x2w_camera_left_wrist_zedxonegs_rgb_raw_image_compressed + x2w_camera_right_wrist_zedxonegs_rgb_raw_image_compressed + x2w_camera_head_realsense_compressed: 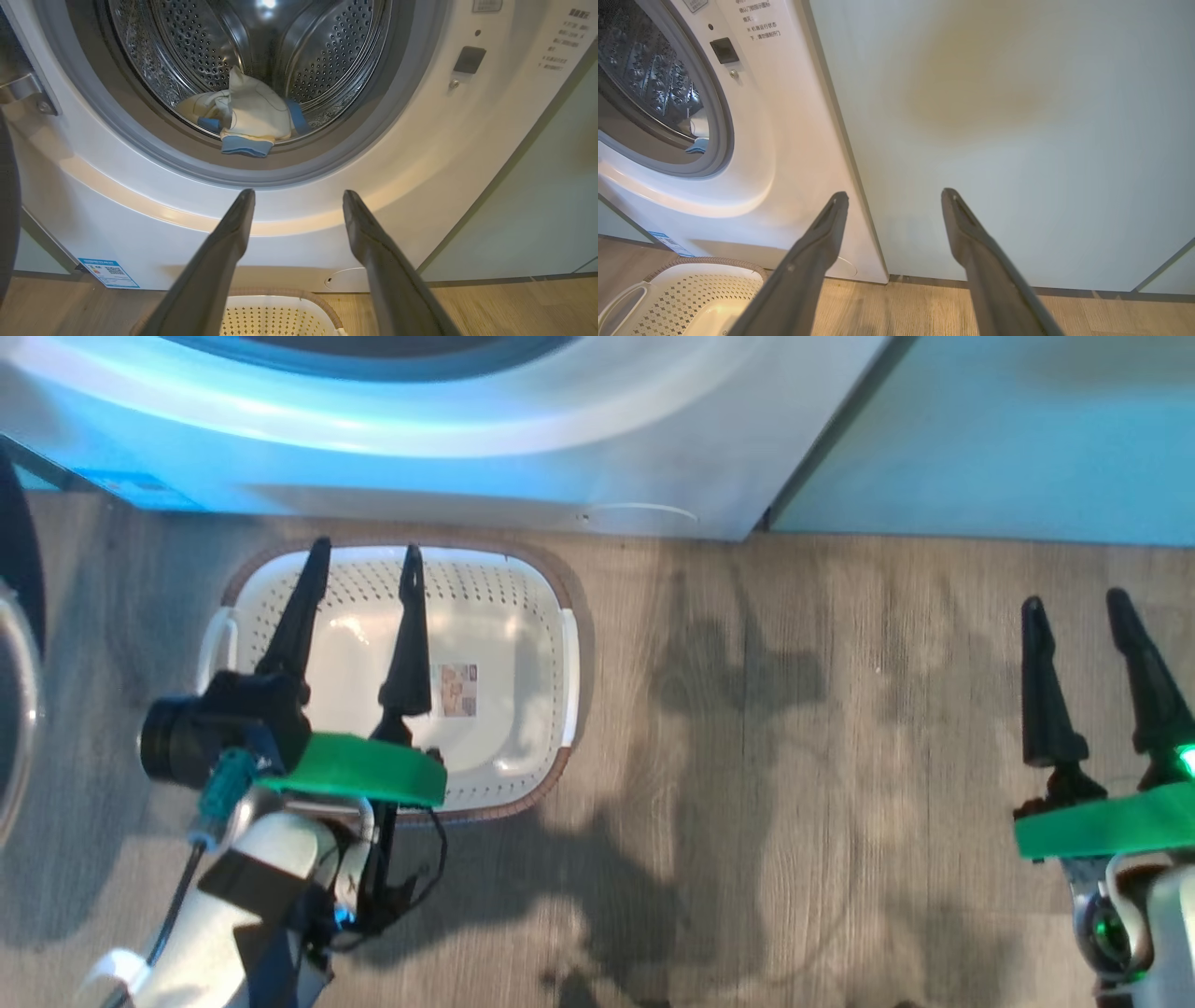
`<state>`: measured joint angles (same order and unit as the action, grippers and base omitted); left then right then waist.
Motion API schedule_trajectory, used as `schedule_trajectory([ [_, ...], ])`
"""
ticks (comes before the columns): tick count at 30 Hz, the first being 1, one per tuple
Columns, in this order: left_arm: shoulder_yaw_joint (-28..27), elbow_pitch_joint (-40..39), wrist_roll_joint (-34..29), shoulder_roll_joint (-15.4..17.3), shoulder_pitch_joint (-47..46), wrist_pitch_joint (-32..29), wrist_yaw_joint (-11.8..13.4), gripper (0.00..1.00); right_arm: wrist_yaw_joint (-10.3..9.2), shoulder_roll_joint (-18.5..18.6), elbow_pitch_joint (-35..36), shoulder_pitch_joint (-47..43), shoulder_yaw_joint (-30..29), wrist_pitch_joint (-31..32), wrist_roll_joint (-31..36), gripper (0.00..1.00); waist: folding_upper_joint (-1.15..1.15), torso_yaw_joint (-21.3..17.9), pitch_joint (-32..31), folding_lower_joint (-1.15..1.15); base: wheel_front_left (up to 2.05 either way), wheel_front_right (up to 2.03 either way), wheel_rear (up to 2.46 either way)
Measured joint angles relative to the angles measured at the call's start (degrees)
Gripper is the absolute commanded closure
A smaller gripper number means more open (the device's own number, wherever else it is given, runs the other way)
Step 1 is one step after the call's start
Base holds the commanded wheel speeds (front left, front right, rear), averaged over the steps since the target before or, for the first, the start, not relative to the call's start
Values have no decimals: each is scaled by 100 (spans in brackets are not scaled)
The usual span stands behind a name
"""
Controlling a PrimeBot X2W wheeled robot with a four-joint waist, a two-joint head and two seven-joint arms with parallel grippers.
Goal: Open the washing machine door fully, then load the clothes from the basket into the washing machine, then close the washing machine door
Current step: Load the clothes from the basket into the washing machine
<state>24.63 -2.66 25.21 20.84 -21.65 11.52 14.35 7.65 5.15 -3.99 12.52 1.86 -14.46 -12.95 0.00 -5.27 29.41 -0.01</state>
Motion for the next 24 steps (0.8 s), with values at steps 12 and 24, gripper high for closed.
schedule_trajectory([
  [12, 126, 58, 116, -84, 452, 65, 0, 0, 0, 11, -58, -266, 16, 0, 93, 0, 0, 103, -440, 0, 0, 0, 0],
  [24, 155, 209, 177, -93, 450, 64, 0, 0, 0, 13, -71, -283, 52, 1, 93, 0, 0, 157, -490, 1, 0, 0, 0],
])
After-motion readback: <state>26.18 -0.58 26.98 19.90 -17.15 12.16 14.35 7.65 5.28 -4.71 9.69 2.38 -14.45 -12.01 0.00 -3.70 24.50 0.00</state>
